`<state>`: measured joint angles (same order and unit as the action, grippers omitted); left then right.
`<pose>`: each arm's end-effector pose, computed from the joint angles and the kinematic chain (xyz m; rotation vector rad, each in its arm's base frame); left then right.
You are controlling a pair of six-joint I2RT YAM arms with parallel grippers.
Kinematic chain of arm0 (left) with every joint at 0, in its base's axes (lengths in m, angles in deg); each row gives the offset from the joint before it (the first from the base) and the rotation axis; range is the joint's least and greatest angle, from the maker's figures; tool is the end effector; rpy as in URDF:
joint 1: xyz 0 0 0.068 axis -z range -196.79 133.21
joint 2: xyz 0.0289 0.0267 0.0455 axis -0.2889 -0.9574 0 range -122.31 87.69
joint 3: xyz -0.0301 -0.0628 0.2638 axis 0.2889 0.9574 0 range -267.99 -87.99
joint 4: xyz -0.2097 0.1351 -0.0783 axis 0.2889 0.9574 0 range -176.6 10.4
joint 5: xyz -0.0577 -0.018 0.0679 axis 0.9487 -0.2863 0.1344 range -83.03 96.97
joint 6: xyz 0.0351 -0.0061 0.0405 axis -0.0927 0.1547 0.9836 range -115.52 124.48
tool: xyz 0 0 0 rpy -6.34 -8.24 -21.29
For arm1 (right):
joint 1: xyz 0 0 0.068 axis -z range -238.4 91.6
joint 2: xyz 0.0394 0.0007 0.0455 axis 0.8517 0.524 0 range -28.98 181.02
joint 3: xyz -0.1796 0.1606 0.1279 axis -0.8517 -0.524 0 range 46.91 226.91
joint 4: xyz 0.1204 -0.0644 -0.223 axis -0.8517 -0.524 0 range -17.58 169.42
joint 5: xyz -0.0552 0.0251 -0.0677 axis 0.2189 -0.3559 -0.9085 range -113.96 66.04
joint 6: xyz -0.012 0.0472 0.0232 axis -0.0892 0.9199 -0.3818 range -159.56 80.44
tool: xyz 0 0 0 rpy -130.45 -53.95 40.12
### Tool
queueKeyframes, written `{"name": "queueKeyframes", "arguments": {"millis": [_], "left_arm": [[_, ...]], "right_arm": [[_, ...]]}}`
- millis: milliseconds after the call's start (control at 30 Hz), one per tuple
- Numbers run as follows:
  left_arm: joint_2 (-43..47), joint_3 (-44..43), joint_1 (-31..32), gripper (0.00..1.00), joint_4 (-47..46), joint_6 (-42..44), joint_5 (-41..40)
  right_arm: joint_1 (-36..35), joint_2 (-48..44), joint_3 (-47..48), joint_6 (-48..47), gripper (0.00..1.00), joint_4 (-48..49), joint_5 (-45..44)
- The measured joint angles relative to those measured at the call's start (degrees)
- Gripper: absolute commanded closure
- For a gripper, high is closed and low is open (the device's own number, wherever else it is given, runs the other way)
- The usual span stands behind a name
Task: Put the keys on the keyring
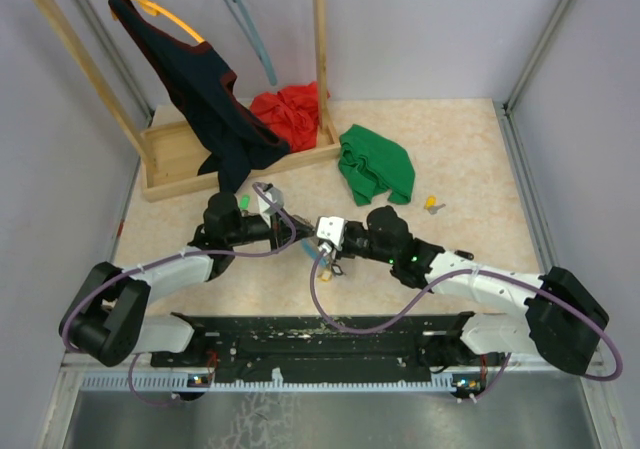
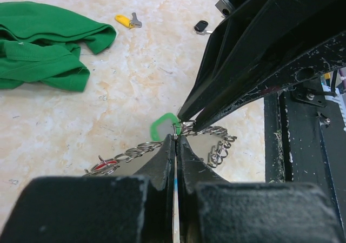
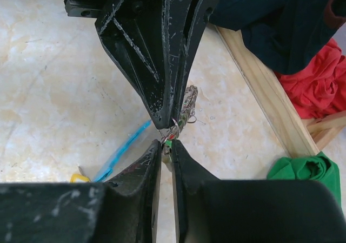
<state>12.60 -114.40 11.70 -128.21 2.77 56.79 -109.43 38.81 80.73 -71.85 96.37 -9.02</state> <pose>0.2112 -0.1457 0.2123 1.0379 1.4443 -1.1166 0.1567 0.2085 0.2390 -1.3822 1.2799 0.4684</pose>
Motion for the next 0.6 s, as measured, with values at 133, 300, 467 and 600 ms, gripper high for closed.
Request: {"name": "queueKeyframes", "arguments": {"millis": [133,300,467,600], "left_arm": [[0.11,0.00,0.00,0.99,0.07,0.00,0.07],[0.24,0.00,0.00,0.99,0.15,0.00,0.52],[0.24,0.00,0.00,0.99,0.20,-0.04,0.70],[0.26,0.00,0.00,0.99,0.26,0.02,0.74]], "right_arm": [[0.02,0.00,0.00,-0.11,0.96,-0.35,-2.03],[0.04,0.00,0.00,-0.11,0.99,-0.52,-3.85],[0.07,0.07,0.00,-0.17,0.88,-1.01,-4.02],[0.11,0.11,0.00,-0.20,0.78,-2.32,-3.78]]}}
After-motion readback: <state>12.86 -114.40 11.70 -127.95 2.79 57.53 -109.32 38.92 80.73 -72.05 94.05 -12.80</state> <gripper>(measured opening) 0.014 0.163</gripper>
